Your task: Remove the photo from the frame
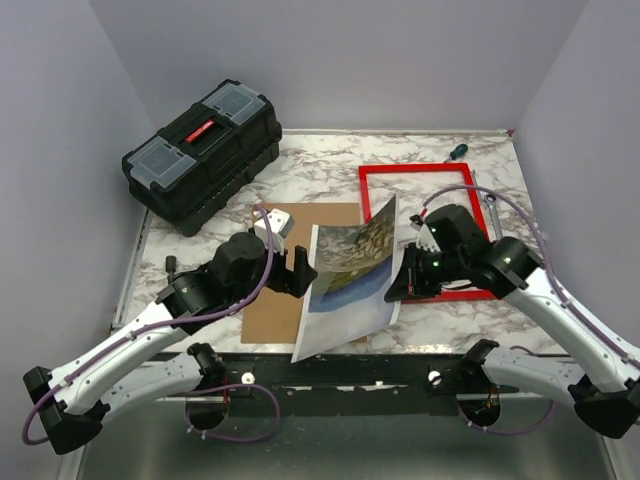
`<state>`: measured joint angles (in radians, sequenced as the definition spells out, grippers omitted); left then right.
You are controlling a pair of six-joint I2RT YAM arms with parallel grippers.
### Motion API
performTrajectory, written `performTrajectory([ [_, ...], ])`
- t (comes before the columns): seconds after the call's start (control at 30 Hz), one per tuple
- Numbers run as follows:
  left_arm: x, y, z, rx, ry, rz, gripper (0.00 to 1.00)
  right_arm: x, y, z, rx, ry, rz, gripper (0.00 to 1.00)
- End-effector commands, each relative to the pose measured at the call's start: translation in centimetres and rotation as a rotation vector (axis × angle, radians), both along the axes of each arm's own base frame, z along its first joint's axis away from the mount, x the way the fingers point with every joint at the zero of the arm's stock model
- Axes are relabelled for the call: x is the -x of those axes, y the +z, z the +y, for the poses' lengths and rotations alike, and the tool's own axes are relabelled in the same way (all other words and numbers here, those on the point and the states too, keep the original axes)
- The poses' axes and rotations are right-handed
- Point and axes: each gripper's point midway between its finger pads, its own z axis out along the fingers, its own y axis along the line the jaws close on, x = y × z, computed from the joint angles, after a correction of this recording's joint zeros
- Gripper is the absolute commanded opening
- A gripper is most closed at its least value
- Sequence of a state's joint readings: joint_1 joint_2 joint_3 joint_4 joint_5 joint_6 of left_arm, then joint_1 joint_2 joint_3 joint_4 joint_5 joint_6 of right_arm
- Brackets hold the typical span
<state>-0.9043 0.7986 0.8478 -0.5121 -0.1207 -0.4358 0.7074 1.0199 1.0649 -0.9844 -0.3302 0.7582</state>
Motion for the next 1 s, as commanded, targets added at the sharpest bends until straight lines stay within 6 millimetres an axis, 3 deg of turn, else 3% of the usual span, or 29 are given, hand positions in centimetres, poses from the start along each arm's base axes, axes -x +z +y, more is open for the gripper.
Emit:
performTrajectory([
  [0.0, -0.2, 2.1, 0.4, 0.029, -0.024, -0.025, 0.84, 2.9, 4.6, -2.1, -0.010, 0.062, -0.029, 0.01],
  [0.33, -0.7, 5.4, 1.8, 0.096, 0.037, -0.065, 0.84, 2.9, 19.6, -1.1, -0.261, 0.084, -0.272, 0.01],
  [0.43, -0.6, 7.1, 3.4, 0.126, 0.099, -0.109, 0.84, 1.9, 20.9, 0.0, -0.284, 0.103, -0.302, 0.01],
  [0.6, -0.1, 10.8, 8.5, 0.185, 0.270, -0.241, 0.84, -0.8, 20.5, 3.3, -0.346, 0.156, -0.344, 0.01],
  [0.73, 1.2, 13.2, 12.6, 0.206, 0.368, -0.323, 0.84, -4.0, 18.3, 6.4, -0.404, 0.143, -0.359, 0.01],
  [0.87, 2.6, 14.0, 14.9, 0.191, 0.393, -0.332, 0.84, -7.7, 13.3, 7.8, -0.379, 0.002, -0.328, 0.01],
  [0.97, 3.2, 13.4, 15.2, 0.187, 0.384, -0.316, 0.84, -9.3, 8.7, 7.8, -0.373, -0.123, -0.288, 0.01],
])
